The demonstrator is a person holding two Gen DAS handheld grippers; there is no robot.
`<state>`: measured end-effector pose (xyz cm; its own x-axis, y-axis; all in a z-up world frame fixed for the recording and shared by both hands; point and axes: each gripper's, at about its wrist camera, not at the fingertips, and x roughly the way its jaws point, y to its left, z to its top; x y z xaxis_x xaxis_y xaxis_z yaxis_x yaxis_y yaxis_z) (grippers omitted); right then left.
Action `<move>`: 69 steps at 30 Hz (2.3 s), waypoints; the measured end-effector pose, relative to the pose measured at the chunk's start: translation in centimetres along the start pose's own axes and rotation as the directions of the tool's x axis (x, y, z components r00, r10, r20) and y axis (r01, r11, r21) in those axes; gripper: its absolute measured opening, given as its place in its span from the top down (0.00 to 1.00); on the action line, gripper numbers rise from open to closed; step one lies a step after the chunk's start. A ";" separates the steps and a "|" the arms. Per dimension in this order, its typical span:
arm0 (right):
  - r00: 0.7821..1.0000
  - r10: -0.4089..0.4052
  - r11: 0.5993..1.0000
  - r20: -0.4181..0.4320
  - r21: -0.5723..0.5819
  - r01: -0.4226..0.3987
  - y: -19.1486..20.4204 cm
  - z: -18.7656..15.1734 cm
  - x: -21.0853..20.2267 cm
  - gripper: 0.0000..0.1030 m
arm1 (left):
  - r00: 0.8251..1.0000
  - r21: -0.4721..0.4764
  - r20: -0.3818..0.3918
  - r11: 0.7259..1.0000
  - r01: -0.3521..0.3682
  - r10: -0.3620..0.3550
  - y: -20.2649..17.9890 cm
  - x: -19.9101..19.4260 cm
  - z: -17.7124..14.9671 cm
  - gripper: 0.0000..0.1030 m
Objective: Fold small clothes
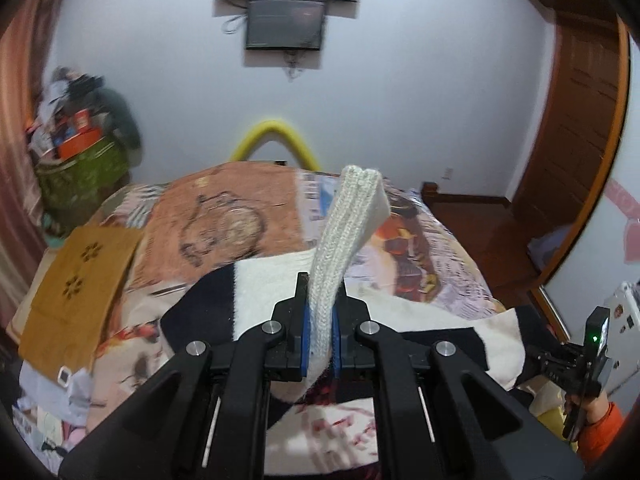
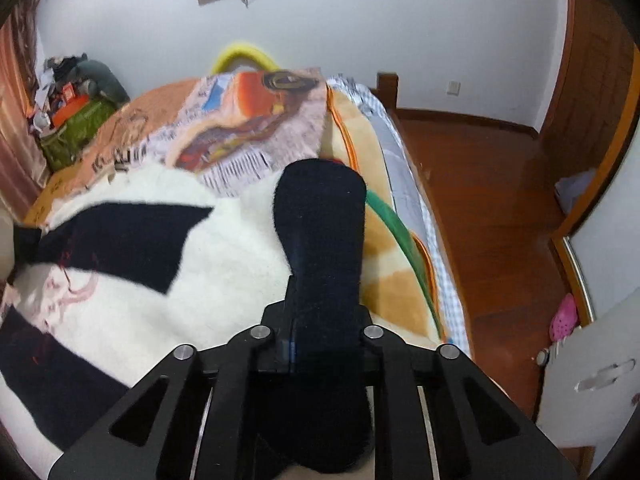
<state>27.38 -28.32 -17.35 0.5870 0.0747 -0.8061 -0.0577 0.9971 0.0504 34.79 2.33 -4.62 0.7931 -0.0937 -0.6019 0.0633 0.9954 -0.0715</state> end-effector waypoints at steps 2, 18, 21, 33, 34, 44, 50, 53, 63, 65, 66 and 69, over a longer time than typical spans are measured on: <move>1.000 -0.012 1.000 0.016 0.000 0.012 0.0 -0.4 -1.0 0.66 | 0.999 0.037 -0.027 0.999 0.020 -0.019 -2.3 2.0 -0.4 0.92; 0.971 0.189 0.980 0.147 -0.084 -0.178 5.7 0.3 -7.4 0.32 | 0.934 0.119 -0.326 0.973 0.196 -0.149 -9.8 7.9 -9.2 0.29; 0.969 0.218 0.974 0.117 -0.086 -0.209 7.3 0.3 -6.0 0.32 | 0.958 0.145 -0.261 0.977 0.160 -0.118 -8.1 5.8 -8.9 0.22; 0.943 0.332 0.943 -0.038 0.019 -0.331 10.3 0.0 0.7 0.32 | 0.948 -0.001 -0.245 0.978 -0.210 0.204 10.3 5.0 -10.5 0.11; 0.941 0.334 0.942 -0.050 0.016 -0.334 10.6 -0.1 1.1 0.32 | 0.942 -0.026 -0.256 0.972 -0.232 0.218 12.0 5.0 -11.0 0.11; 0.950 0.280 0.959 -0.137 0.003 -0.282 12.5 -0.3 5.6 0.45 | 0.908 -0.197 -0.329 0.922 -0.334 0.258 21.0 5.1 -15.0 0.11; 0.955 0.260 0.961 -0.144 -0.054 -0.270 12.9 -0.1 5.2 0.89 | 0.904 -0.184 -0.321 0.918 -0.351 0.282 21.9 5.2 -14.8 0.11; 0.971 0.219 0.958 -0.100 -0.165 -0.233 13.9 0.4 3.8 0.91 | 0.909 -0.188 -0.306 0.917 -0.351 0.285 22.1 5.0 -14.0 0.11; 0.983 0.176 0.975 0.058 -0.147 -0.166 9.9 5.8 -0.4 0.91 | 0.910 -0.186 -0.333 0.928 -0.322 0.249 21.3 7.3 -12.8 0.11; 0.984 0.169 0.978 0.055 -0.130 -0.160 9.5 6.1 -0.1 0.91 | 0.908 -0.174 -0.353 0.938 -0.300 0.225 20.3 8.5 -13.0 0.11; 0.985 0.168 0.980 0.046 -0.117 -0.161 9.0 6.1 0.2 0.91 | 0.905 -0.157 -0.365 0.944 -0.291 0.218 19.7 9.2 -13.3 0.11; 0.985 0.172 0.982 0.026 -0.089 -0.169 8.6 5.9 0.9 0.91 | 0.886 -0.081 -0.404 0.956 -0.282 0.228 17.9 11.3 -14.3 0.11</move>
<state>32.13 -19.62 -14.18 0.5890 0.2455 -0.7699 -0.2274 0.9646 0.1336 36.25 18.82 -24.11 0.4723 0.1361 -0.8709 -0.2124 0.9765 0.0374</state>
